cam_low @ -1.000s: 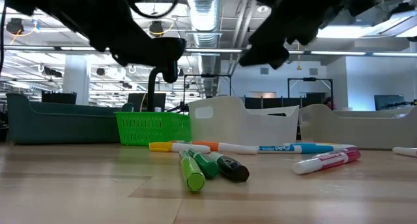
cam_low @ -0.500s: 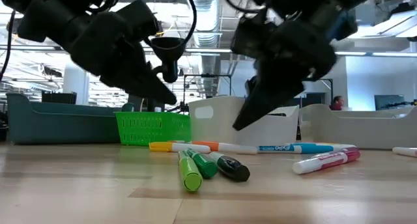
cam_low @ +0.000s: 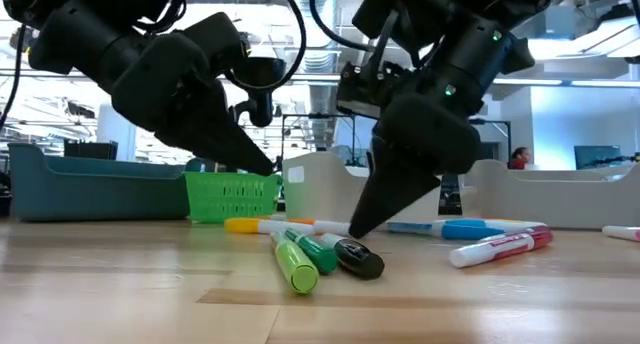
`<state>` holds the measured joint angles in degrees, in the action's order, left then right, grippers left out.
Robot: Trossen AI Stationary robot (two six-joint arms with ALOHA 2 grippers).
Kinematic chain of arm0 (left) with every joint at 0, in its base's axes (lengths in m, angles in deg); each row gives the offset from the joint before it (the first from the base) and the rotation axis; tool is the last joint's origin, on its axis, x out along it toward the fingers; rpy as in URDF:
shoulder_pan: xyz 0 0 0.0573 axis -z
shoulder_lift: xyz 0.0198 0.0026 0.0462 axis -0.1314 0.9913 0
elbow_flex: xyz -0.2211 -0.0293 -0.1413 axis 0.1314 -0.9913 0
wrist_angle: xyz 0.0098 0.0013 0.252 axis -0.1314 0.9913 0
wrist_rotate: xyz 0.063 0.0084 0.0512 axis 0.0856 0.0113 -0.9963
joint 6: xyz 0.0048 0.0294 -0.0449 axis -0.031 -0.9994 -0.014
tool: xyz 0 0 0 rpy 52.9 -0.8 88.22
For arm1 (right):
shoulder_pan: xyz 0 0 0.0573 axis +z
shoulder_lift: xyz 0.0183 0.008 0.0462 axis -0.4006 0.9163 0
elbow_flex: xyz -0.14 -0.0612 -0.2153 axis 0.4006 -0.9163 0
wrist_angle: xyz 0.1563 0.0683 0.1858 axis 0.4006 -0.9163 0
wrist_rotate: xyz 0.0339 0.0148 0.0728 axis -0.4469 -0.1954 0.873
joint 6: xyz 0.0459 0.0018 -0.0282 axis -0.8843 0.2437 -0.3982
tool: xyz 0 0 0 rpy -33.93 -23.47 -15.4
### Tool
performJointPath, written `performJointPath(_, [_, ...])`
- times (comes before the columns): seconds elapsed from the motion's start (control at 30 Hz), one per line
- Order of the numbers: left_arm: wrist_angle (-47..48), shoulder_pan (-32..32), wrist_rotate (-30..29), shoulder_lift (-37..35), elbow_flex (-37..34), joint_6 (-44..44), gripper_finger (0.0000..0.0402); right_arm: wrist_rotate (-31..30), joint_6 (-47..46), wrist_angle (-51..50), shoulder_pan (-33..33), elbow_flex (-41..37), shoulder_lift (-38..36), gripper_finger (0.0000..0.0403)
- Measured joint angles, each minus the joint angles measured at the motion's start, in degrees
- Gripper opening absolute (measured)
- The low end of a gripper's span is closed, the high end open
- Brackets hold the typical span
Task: Pick & Place Markers
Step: Put the orange and white highlighter pen into the green bin
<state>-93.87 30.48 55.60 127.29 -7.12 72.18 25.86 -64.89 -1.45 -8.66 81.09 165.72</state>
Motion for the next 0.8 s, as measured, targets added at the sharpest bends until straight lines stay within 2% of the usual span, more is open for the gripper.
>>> performJointPath(0.2, [-0.09, 0.12, -0.18, -0.86, -0.13, 1.48, 0.0158, 0.66, -0.03, -1.03, -0.81, 0.47, 0.48, 0.0155])
performJointPath(0.47, [-0.19, 0.1, -0.19, -0.75, -0.13, 1.55, 0.0158, 1.17, 1.53, -2.41, -1.12, 2.33, 0.76, 0.0058])
performJointPath(0.6, [-0.25, 0.1, -0.19, -0.75, -0.13, 1.55, 0.0158, 1.93, 1.52, -6.27, -1.21, 5.12, 0.79, 0.0017])
performJointPath(0.8, [-0.34, 0.17, -0.19, -0.75, -0.13, 1.55, 0.0158, 1.42, 1.34, -18.19, -0.63, 11.75, 0.79, 0.0015])
